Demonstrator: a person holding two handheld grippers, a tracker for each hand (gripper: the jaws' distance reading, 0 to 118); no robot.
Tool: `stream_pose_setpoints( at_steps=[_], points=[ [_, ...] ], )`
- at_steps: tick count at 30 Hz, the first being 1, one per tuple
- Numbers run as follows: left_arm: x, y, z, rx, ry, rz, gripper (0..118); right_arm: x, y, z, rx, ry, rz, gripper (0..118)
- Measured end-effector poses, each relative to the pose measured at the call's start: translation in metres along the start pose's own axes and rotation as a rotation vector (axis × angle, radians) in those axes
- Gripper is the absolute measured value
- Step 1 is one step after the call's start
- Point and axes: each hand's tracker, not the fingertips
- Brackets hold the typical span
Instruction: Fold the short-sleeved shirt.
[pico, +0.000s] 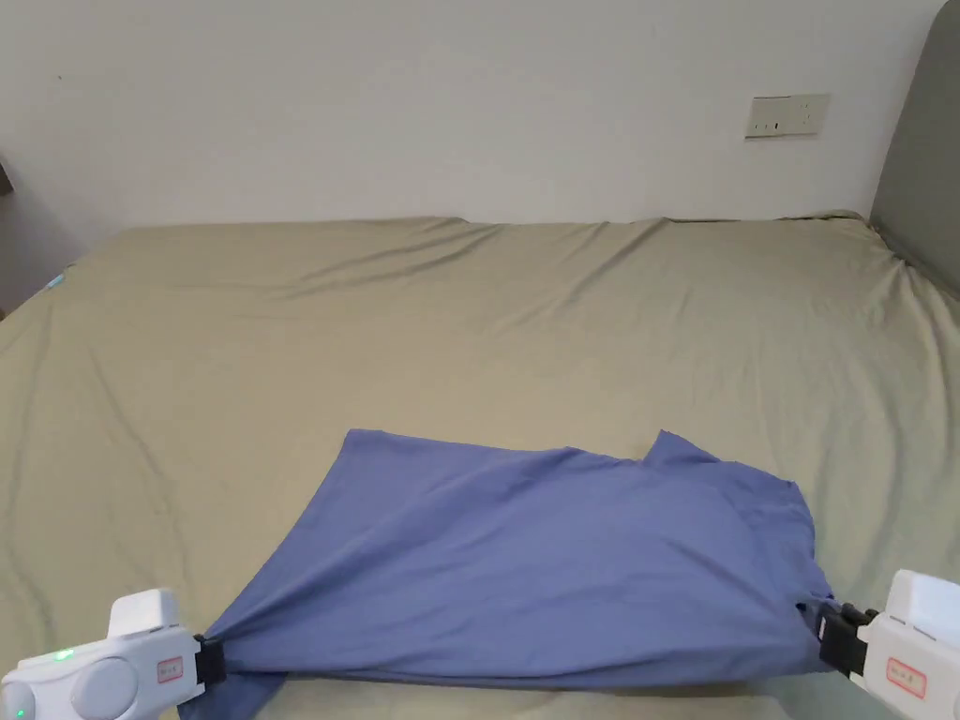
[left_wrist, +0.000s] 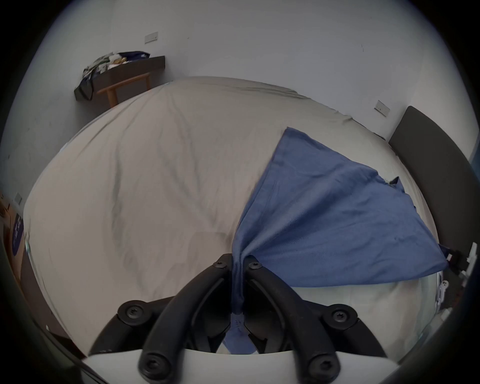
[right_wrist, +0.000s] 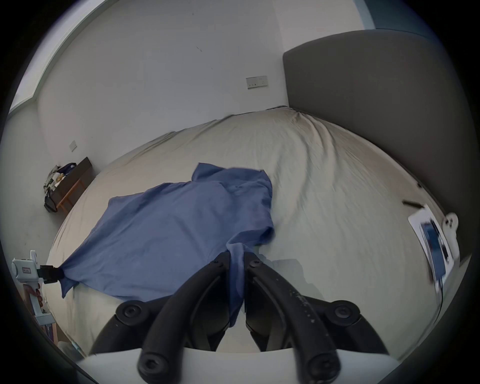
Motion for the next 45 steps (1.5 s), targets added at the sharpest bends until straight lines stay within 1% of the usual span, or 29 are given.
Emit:
stream_pose_setpoints(
  at_steps=[3,5,8,10,14,15,17,19,21,22,23,24,25,26,27,28,29,31,33,36,38,40,41,42,43,44,45],
  points=[
    [-0.017,-0.032,0.022,-0.007,0.000,0.006,6,0.011,-0.029,0.026,0.006,0.001,-0.023,11],
    [-0.022,-0.052,0.038,-0.012,0.017,-0.019,6,0.015,-0.045,0.041,0.001,0.008,-0.021,11],
    [-0.032,-0.076,0.057,-0.030,0.021,-0.041,6,0.018,-0.069,0.059,-0.027,-0.006,0.030,11],
    [-0.035,-0.093,0.068,-0.057,0.034,-0.057,6,0.019,-0.081,0.061,-0.087,-0.035,0.052,11],
    [-0.037,-0.117,0.059,-0.135,0.075,-0.089,6,0.017,-0.106,0.041,-0.253,-0.108,0.128,11],
    [-0.037,-0.119,0.056,-0.143,0.077,-0.082,6,0.013,-0.112,0.034,-0.298,-0.121,0.132,11],
    [-0.035,-0.123,0.047,-0.168,0.090,-0.068,6,0.018,-0.123,0.020,-0.351,-0.111,0.073,11],
    [-0.031,-0.121,0.047,-0.159,0.102,-0.070,6,0.018,-0.125,0.019,-0.306,-0.131,0.062,12],
    [-0.026,-0.115,0.050,-0.165,0.113,-0.086,8,0.016,-0.112,0.026,-0.319,-0.128,0.060,12],
    [-0.025,-0.112,0.052,-0.164,0.113,-0.083,18,0.016,-0.106,0.029,-0.316,-0.124,0.060,14],
    [-0.022,-0.106,0.058,-0.147,0.118,-0.066,32,0.010,-0.097,0.037,-0.292,-0.119,0.077,18],
    [-0.018,-0.099,0.065,-0.111,0.109,-0.045,56,0.005,-0.088,0.045,-0.247,-0.119,0.115,27],
    [-0.014,-0.092,0.076,-0.065,0.080,-0.017,89,-0.001,-0.078,0.053,-0.200,-0.124,0.150,45],
    [-0.007,-0.083,0.086,-0.012,0.043,-0.006,106,-0.008,-0.066,0.063,-0.134,-0.129,0.182,61],
    [0.003,-0.073,0.098,0.054,0.005,-0.009,114,-0.017,-0.052,0.073,-0.065,-0.130,0.204,73],
    [0.012,-0.065,0.110,0.113,-0.021,-0.011,113,-0.023,-0.041,0.083,-0.010,-0.125,0.215,82],
    [0.024,-0.053,0.126,0.184,-0.059,-0.020,113,-0.032,-0.027,0.096,0.065,-0.115,0.225,85],
    [0.044,-0.036,0.152,0.289,-0.114,-0.031,113,-0.050,-0.009,0.124,0.213,-0.112,0.217,84],
    [0.063,-0.021,0.174,0.441,-0.154,-0.044,113,-0.063,0.007,0.147,0.342,-0.092,0.218,84],
    [0.089,-0.007,0.201,0.623,-0.164,-0.070,113,-0.080,0.024,0.173,0.471,-0.089,0.213,85],
    [0.105,0.000,0.210,0.708,-0.156,-0.096,113,-0.088,0.030,0.182,0.551,-0.091,0.215,85],
    [0.117,0.002,0.216,0.763,-0.141,-0.122,112,-0.093,0.034,0.187,0.592,-0.111,0.220,85],
    [0.122,0.004,0.215,0.789,-0.142,-0.141,110,-0.096,0.035,0.189,0.605,-0.116,0.229,85],
    [0.127,0.003,0.216,0.810,-0.140,-0.158,104,-0.098,0.035,0.189,0.617,-0.124,0.238,84],
    [0.131,0.001,0.216,0.820,-0.138,-0.171,88,-0.099,0.036,0.189,0.620,-0.131,0.241,81],
    [0.134,0.001,0.215,0.821,-0.134,-0.179,71,-0.101,0.035,0.189,0.627,-0.134,0.240,71],
    [0.137,0.001,0.212,0.815,-0.132,-0.176,44,-0.102,0.035,0.188,0.636,-0.135,0.242,50]
  ],
)
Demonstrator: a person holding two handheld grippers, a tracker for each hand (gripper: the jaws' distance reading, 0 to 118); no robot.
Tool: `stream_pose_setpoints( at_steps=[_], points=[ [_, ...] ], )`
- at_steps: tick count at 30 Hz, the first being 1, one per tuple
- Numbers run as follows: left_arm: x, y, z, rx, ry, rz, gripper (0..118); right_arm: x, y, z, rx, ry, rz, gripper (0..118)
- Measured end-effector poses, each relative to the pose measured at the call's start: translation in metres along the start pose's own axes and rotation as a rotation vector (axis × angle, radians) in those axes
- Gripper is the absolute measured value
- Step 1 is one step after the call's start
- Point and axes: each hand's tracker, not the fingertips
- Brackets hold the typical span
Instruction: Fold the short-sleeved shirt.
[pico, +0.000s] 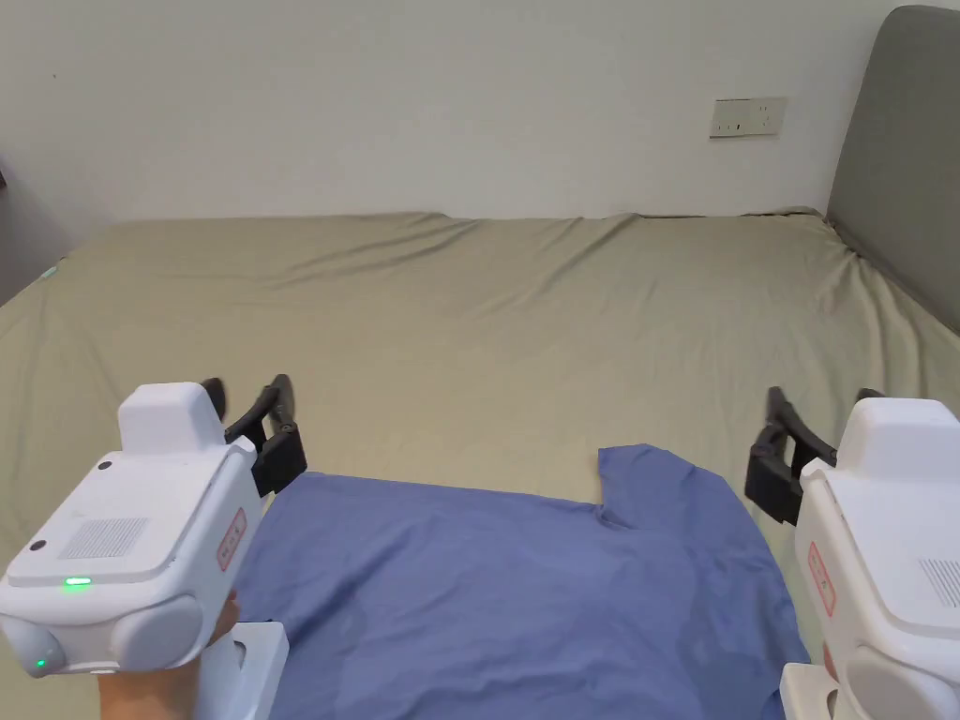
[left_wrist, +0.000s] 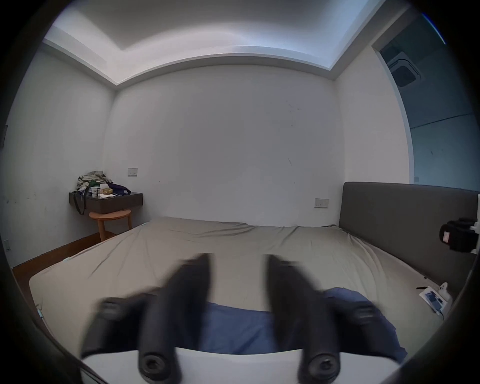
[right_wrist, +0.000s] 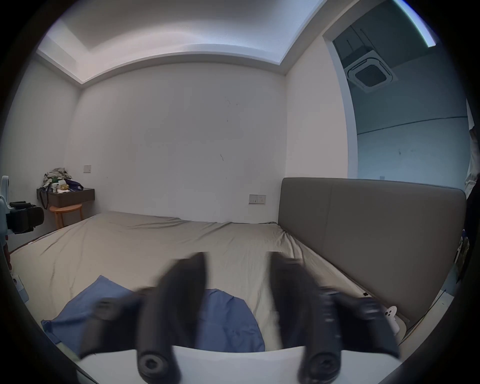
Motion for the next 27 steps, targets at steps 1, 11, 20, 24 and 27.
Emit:
stream_pose_setpoints(
  at_steps=[1,11,20,24,27],
  points=[
    [0.001,-0.001,-0.001,-0.003,-0.009,-0.001,3,-0.001,0.000,-0.001,0.001,-0.001,0.002,15],
    [0.001,-0.019,-0.067,-0.160,-0.065,-0.037,0,-0.003,-0.006,-0.033,-0.016,0.001,0.014,1],
    [-0.049,-0.054,-0.235,-0.555,-0.110,-0.040,0,-0.015,-0.018,-0.099,-0.060,0.015,0.029,1],
    [-0.063,-0.092,-0.304,-0.712,-0.127,-0.069,0,-0.021,-0.028,-0.133,-0.101,0.017,0.039,1],
    [-0.074,-0.123,-0.344,-0.876,-0.107,0.008,8,-0.026,-0.037,-0.154,-0.122,0.015,0.052,1]
  ],
)
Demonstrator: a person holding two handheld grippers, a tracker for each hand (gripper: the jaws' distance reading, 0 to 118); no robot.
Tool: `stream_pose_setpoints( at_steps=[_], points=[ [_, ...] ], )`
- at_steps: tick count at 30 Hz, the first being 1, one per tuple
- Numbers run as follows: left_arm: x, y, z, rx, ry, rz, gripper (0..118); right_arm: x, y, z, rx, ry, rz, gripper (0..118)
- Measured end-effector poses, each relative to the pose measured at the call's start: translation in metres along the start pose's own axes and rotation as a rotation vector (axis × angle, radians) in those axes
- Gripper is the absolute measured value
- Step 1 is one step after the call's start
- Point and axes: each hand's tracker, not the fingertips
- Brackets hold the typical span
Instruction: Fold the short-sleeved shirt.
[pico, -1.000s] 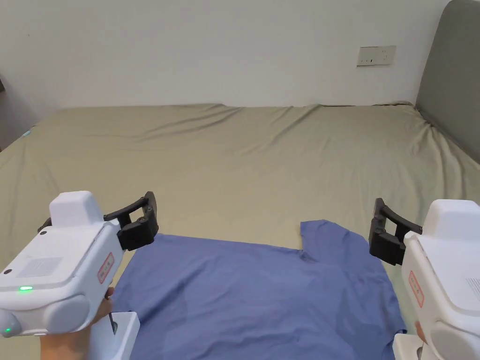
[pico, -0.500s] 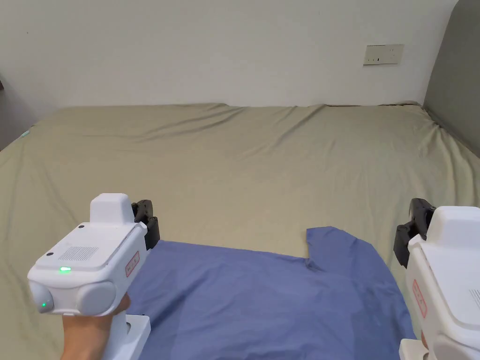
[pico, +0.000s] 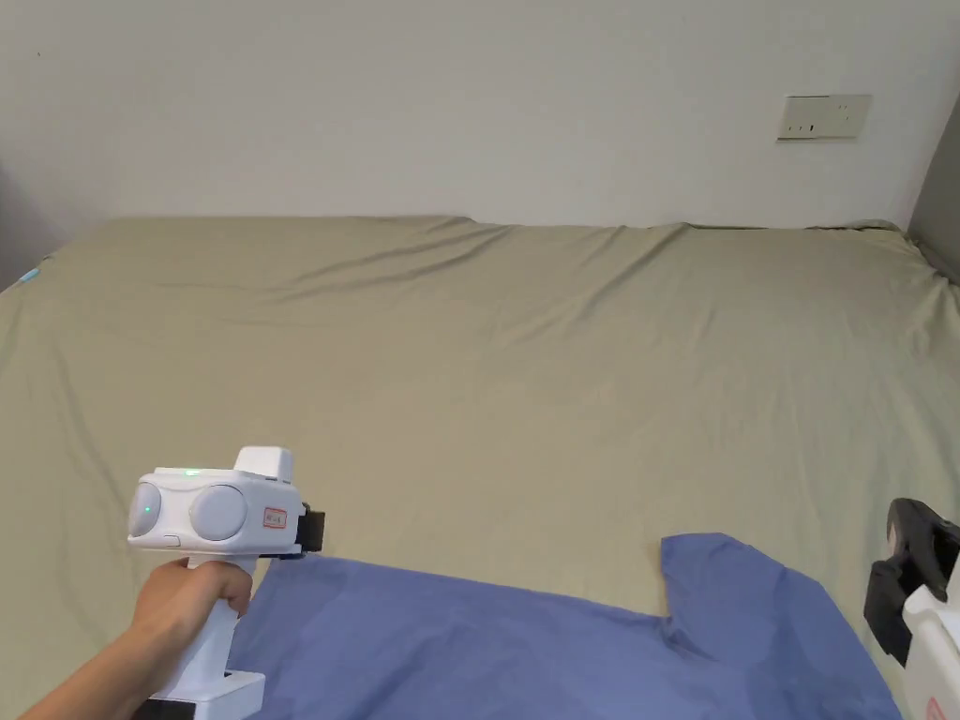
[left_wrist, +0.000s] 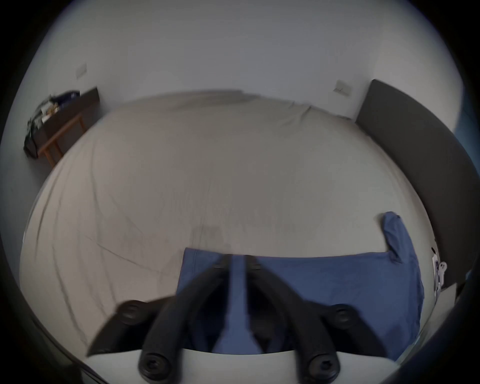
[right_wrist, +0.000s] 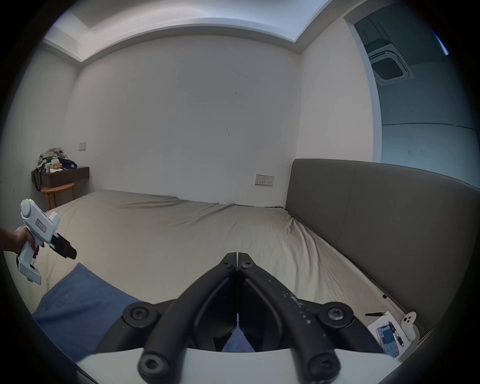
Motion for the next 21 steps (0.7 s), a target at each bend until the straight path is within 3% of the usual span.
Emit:
stream_pose_setpoints(
  at_steps=[2,3,4,7,8,9,11,12,13,18,19,21],
  points=[
    [-0.001,-0.002,-0.025,-0.019,0.017,-0.027,64,-0.002,-0.005,-0.013,-0.020,-0.005,0.005,1],
    [-0.001,-0.005,-0.035,-0.025,0.043,-0.043,86,-0.002,-0.008,-0.019,-0.034,-0.007,0.005,1],
    [-0.002,-0.008,-0.044,-0.036,0.068,-0.062,100,-0.003,-0.011,-0.023,-0.044,-0.006,0.004,1],
    [-0.001,-0.016,-0.065,-0.053,0.081,-0.064,87,-0.004,-0.021,-0.034,-0.082,0.000,0.002,1],
    [-0.004,-0.017,-0.072,-0.078,0.077,-0.052,78,-0.005,-0.024,-0.037,-0.095,0.003,0.000,2],
    [-0.006,-0.020,-0.078,-0.090,0.070,-0.038,61,-0.005,-0.027,-0.039,-0.106,0.005,0.001,2],
    [-0.005,-0.027,-0.075,-0.051,0.058,-0.017,49,-0.006,-0.033,-0.041,-0.125,0.006,0.003,2],
    [-0.003,-0.028,-0.071,-0.042,0.066,-0.019,34,-0.006,-0.035,-0.043,-0.134,0.009,0.005,2],
    [-0.003,-0.026,-0.070,-0.034,0.040,-0.025,1,-0.005,-0.037,-0.046,-0.148,0.012,0.004,2],
    [0.009,-0.028,-0.055,-0.007,0.041,-0.084,1,0.013,-0.050,-0.081,-0.297,0.019,-0.058,9],
    [0.008,-0.028,-0.048,0.014,0.032,-0.071,1,0.018,-0.054,-0.091,-0.344,0.025,-0.066,21],
    [0.008,-0.028,-0.023,0.051,-0.036,-0.021,1,0.031,-0.066,-0.118,-0.484,0.036,-0.141,60]
  ],
)
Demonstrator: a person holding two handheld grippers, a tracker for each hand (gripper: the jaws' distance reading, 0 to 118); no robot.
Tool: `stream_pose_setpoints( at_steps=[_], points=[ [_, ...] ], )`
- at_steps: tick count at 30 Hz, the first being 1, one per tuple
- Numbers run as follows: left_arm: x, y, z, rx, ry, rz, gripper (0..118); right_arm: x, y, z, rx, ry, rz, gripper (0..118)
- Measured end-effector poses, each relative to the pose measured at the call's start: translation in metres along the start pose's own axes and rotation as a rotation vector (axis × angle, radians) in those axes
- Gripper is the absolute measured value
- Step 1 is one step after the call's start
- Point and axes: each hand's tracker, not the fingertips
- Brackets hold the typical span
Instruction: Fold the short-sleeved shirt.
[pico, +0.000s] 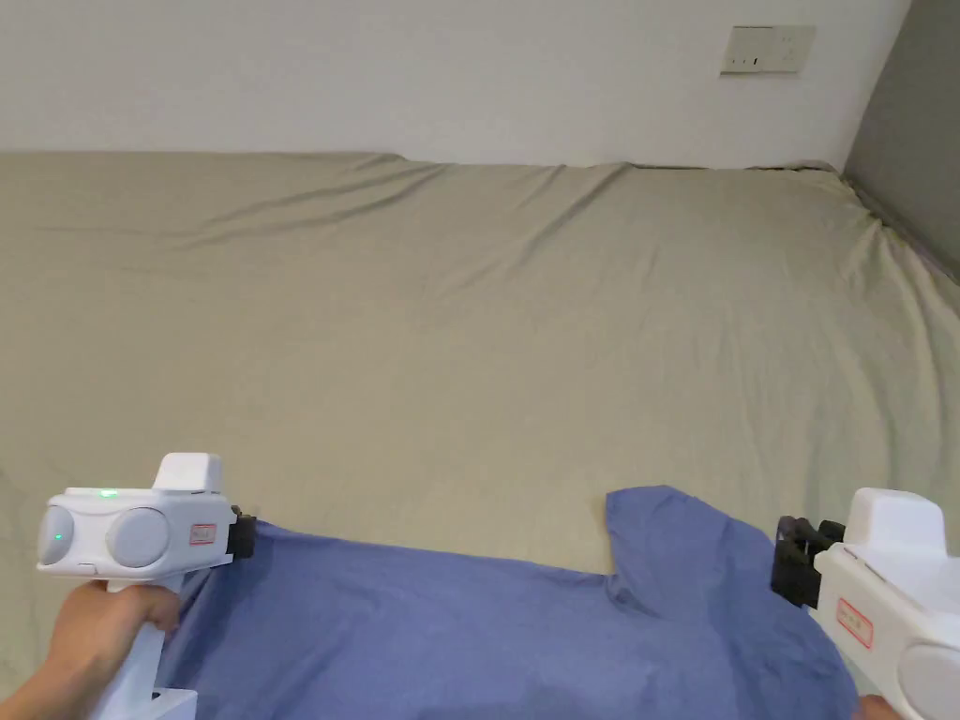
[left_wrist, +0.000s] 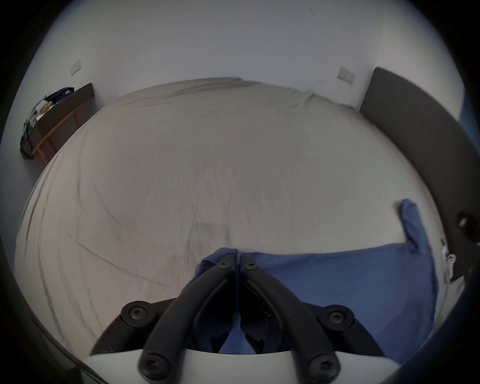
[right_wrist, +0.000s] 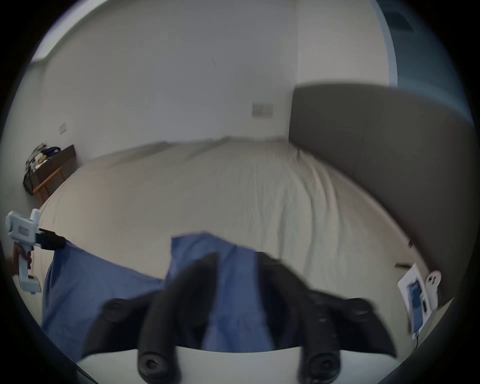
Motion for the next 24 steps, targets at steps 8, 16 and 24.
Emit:
stream_pose_setpoints(
  at_steps=[8,16,24],
  points=[
    [0.016,-0.005,0.080,0.089,-0.067,-0.032,1,0.024,-0.016,-0.103,-0.253,-0.077,0.054,101],
    [0.016,-0.013,0.096,0.105,-0.067,-0.041,1,0.014,-0.034,-0.116,-0.302,-0.046,0.096,20],
    [0.012,-0.021,0.126,0.156,-0.045,-0.005,1,0.006,-0.018,-0.058,-0.129,-0.066,0.293,3]
  ],
)
